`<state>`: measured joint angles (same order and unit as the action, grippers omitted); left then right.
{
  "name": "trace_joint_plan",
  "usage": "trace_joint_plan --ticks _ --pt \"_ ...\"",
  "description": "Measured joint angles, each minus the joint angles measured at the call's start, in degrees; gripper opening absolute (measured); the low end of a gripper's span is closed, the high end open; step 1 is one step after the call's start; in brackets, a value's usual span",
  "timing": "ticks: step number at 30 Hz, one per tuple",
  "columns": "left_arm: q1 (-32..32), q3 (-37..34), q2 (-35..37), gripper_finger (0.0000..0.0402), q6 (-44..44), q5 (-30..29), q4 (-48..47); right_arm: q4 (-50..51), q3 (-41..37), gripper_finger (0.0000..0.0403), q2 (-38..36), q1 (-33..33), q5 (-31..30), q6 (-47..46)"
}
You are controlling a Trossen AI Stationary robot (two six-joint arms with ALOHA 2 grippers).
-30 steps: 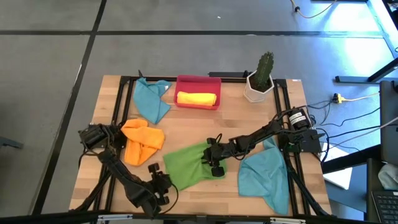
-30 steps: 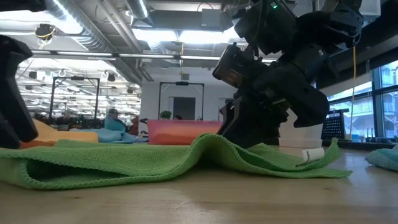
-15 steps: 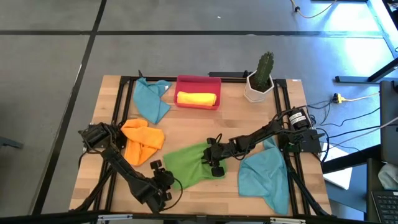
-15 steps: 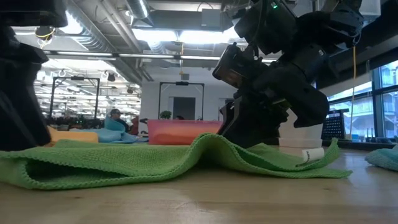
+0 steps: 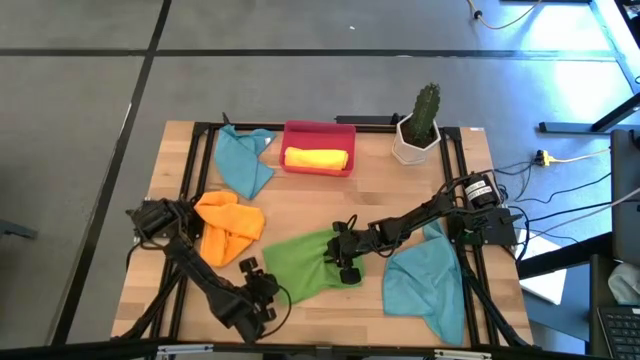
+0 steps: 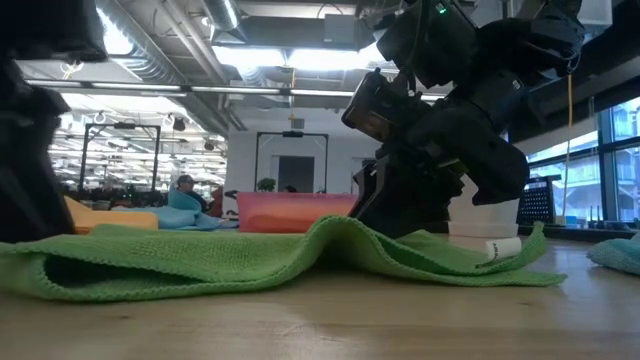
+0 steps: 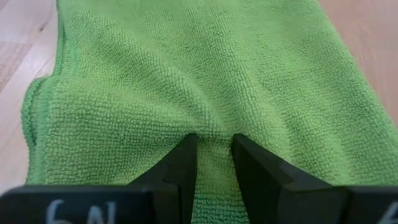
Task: Roll microfiber towels into tight, uniform cylinder then place into a basket
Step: Roll the green towel
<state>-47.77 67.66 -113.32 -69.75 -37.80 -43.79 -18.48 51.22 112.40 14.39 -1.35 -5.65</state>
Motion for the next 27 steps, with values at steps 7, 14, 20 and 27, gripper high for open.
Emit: trace_joint_plan --ticks 7,14,20,27 --pt "0.91 -0.05 0.06 0.0137 7.93 2.27 6.63 0.02 0.0 0.0108 0.0 0.0 0.0 0.04" --pt "-0.24 -0.05 0.06 0.0137 10.39 2.86 10.05 0.02 0.0 0.0108 0.0 0.0 -0.01 0.0" --pt "-0.78 -0.05 0.04 0.0137 11.22 3.21 12.55 0.02 0.0 0.0108 0.0 -0.02 -0.02 0.06" --pt "-0.76 -0.05 0.04 0.0137 18.45 3.04 22.03 0.02 0.0 0.0108 0.0 -0.02 -0.04 0.06"
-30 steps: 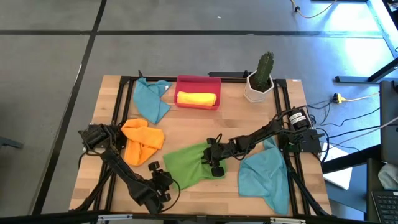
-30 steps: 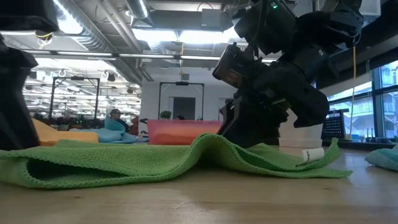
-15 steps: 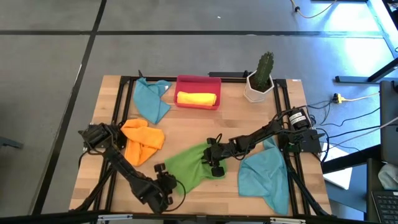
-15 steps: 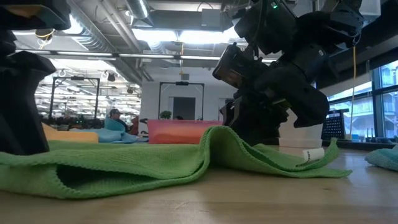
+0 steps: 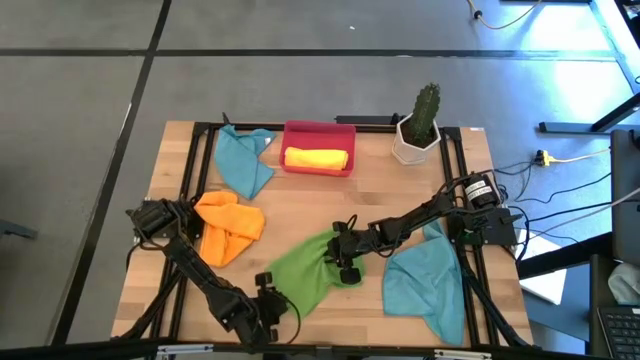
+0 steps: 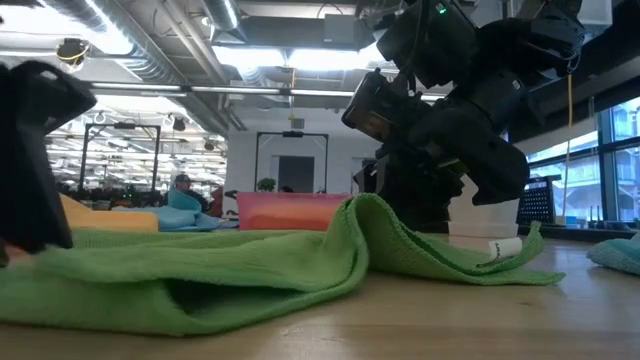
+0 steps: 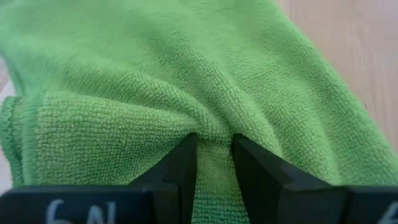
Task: Roll microfiber towels into tight, uniform cylinder then place into a basket
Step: Roll the green towel
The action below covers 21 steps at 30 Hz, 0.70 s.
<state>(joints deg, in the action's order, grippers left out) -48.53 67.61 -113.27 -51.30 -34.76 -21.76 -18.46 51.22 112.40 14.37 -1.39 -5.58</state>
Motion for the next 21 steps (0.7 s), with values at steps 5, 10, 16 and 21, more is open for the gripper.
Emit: trace_joint_plan --ticks 5,10,16,21 --pt "0.02 0.0 0.0 0.0137 2.0 -0.65 3.17 0.0 0.0 0.0108 0.0 0.0 0.0 0.0" --pt "0.02 -0.01 -0.5 0.0137 2.0 -0.88 3.92 0.02 0.0 0.0108 0.0 0.0 -0.02 0.0" --pt "-0.6 -0.09 -0.59 0.0137 0.99 1.34 7.17 0.04 0.0 0.0108 0.0 0.02 -0.05 0.0" --pt "-1.57 -0.07 -0.55 0.0137 0.43 1.53 7.63 0.04 0.0 0.0108 0.0 0.02 -0.09 0.0"
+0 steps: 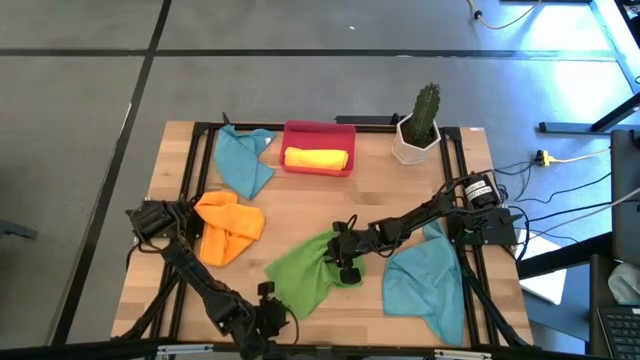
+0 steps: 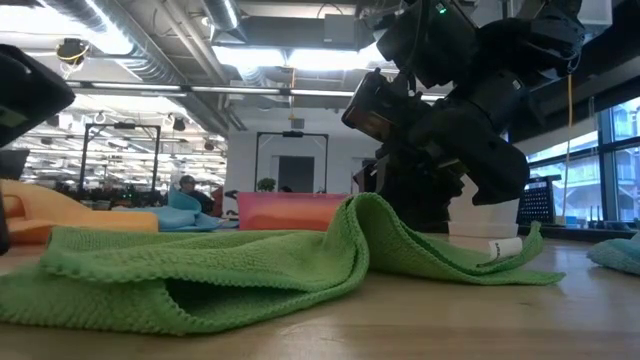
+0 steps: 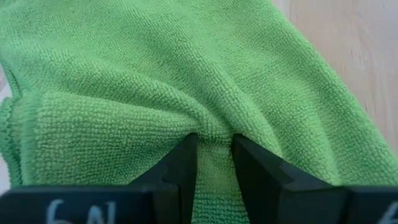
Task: Roll microfiber towels into tight, uniform cylinder then place into a basket
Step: Roll the green towel
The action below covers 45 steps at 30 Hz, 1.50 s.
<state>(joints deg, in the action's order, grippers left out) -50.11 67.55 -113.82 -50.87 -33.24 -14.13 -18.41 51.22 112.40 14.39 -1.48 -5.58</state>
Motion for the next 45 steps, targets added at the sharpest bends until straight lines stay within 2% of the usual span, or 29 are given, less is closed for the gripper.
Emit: trace_joint_plan --ticks 4,11,14,24,29,32,36,42,45 --pt "-0.07 0.0 0.0 0.0137 0.02 -0.27 -1.75 0.02 0.0 0.0108 0.0 0.0 0.02 -0.04" --pt "-0.09 0.11 0.15 0.0137 -8.02 -1.06 -16.88 0.07 0.0 0.0108 0.0 0.0 0.02 0.0" --pt "0.17 0.11 0.15 0.0132 -8.9 -1.85 -18.41 0.06 0.0 0.0108 0.0 -0.02 0.02 0.0" --pt "1.91 0.03 0.58 0.009 -6.41 -2.48 -21.66 0.07 0.0 0.0108 0.0 -0.02 0.02 0.02" --pt "0.69 -0.63 5.48 0.0055 -5.94 -8.44 -24.86 0.07 0.0 0.0108 0.0 -0.02 0.03 0.05" --pt "-0.33 -3.99 10.17 0.0036 -5.9 -12.02 -22.38 0.07 0.0 0.0108 0.0 -0.02 0.02 0.28" --pt "0.11 -11.47 14.03 0.0019 -6.96 -12.79 -15.2 0.04 0.0 0.0108 0.0 -0.02 0.02 0.27" --pt "5.23 -25.39 13.64 0.0004 -7.1 -5.39 7.05 -0.04 -0.02 0.0108 0.0 -0.02 -0.02 0.26" --pt "7.45 -29.63 13.92 0.0001 -7.41 -6.35 13.99 -0.04 -0.02 0.0108 0.0 -0.02 -0.02 0.26"
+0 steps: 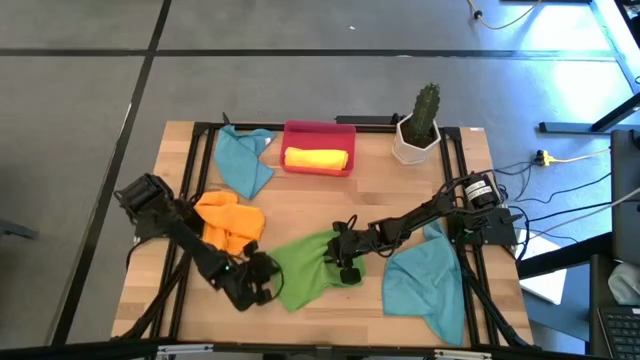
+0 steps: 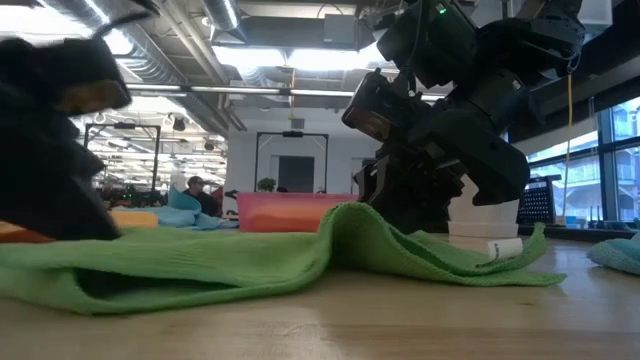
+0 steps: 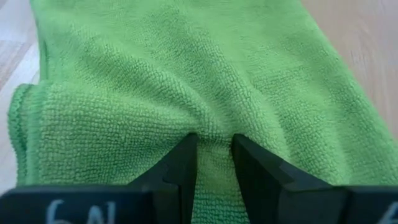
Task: Roll microfiber towels into tight, uniform cylinder then place into a basket
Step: Roll the green towel
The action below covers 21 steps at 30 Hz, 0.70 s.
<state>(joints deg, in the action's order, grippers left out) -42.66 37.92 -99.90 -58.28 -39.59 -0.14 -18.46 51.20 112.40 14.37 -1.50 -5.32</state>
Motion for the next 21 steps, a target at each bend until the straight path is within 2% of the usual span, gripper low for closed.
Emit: trace_joint_plan --ticks 4,10,16,21 --pt "3.3 -1.7 0.02 0.0004 0.36 -1.21 1.06 0.14 0.0 0.0108 0.0 0.0 -0.27 0.87" --pt "8.23 -2.11 0.0 0.0002 4.57 -0.75 0.22 2.07 0.0 0.0108 -0.3 -0.36 -9.58 0.0" --pt "11.68 -2.07 0.03 0.001 7.87 1.25 -0.12 11.19 -0.11 0.0108 -4.29 -0.92 -9.75 -0.96" --pt "11.65 -2.2 2.56 0.0017 8.02 2.67 -3.36 18.52 -0.15 0.0108 -7.71 -0.72 -9.62 -3.4"
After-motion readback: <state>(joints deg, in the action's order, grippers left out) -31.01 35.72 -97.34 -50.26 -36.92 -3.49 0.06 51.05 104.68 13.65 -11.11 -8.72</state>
